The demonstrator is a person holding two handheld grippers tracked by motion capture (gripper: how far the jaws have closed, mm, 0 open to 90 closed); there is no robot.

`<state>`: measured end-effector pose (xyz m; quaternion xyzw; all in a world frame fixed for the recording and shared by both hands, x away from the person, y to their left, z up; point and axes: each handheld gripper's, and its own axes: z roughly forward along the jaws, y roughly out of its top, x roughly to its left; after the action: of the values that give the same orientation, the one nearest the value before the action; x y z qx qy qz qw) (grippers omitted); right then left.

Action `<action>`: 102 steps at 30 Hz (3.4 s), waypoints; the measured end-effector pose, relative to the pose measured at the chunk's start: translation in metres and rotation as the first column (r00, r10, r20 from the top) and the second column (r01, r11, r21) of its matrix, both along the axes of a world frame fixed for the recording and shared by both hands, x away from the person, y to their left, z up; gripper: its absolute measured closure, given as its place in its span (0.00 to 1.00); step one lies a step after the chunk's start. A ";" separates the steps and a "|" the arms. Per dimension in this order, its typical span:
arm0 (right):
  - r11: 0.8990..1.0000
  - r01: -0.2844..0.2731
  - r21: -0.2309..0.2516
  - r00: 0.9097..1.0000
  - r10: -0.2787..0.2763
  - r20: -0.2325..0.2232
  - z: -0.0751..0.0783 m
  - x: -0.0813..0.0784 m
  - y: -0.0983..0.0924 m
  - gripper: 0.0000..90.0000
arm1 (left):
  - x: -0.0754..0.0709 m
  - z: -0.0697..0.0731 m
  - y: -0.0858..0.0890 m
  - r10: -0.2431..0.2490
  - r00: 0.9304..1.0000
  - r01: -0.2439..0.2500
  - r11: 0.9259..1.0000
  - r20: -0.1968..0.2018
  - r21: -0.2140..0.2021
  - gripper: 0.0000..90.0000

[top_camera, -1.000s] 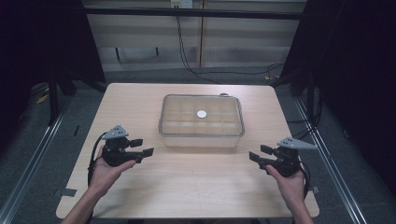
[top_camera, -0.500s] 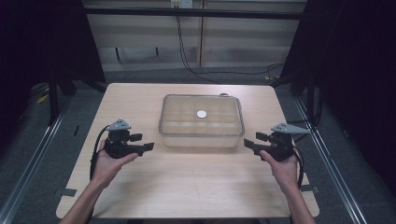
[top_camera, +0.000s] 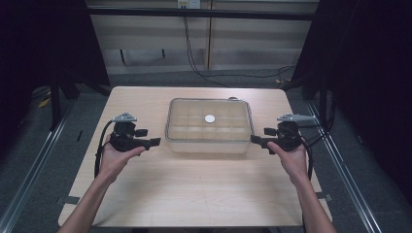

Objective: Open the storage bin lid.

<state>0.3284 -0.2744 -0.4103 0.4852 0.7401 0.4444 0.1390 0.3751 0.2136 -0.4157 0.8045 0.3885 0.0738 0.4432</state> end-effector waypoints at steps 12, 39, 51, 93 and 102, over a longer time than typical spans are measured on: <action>1.000 -0.005 -0.012 0.997 0.004 -0.083 0.001 0.031 0.004 0.26 | 0.016 -0.004 -0.010 0.022 0.999 -0.021 0.999 -0.032 0.028 0.25; 0.999 -0.008 -0.044 0.978 -0.001 -0.210 -0.026 0.082 0.020 0.21 | 0.060 -0.020 -0.042 0.017 0.996 -0.013 0.999 -0.091 0.040 0.25; 1.000 -0.002 -0.026 0.973 -0.004 -0.232 -0.033 0.092 0.033 0.13 | 0.061 -0.022 -0.057 -0.013 0.994 0.018 0.999 -0.107 0.043 0.24; 0.998 0.061 0.012 0.984 -0.058 -0.168 -0.039 0.086 0.033 0.18 | 0.074 -0.030 -0.060 0.008 0.994 -0.010 1.000 -0.111 -0.019 0.34; 0.997 0.078 0.023 0.987 -0.074 -0.142 -0.040 0.085 0.032 0.18 | 0.072 -0.029 -0.058 0.013 0.996 -0.015 0.999 -0.086 -0.029 0.38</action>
<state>0.4131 -0.2419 -0.4503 0.5454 0.7225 0.4140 0.0962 0.4471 0.1558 -0.4443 0.7975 0.4137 0.0367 0.4376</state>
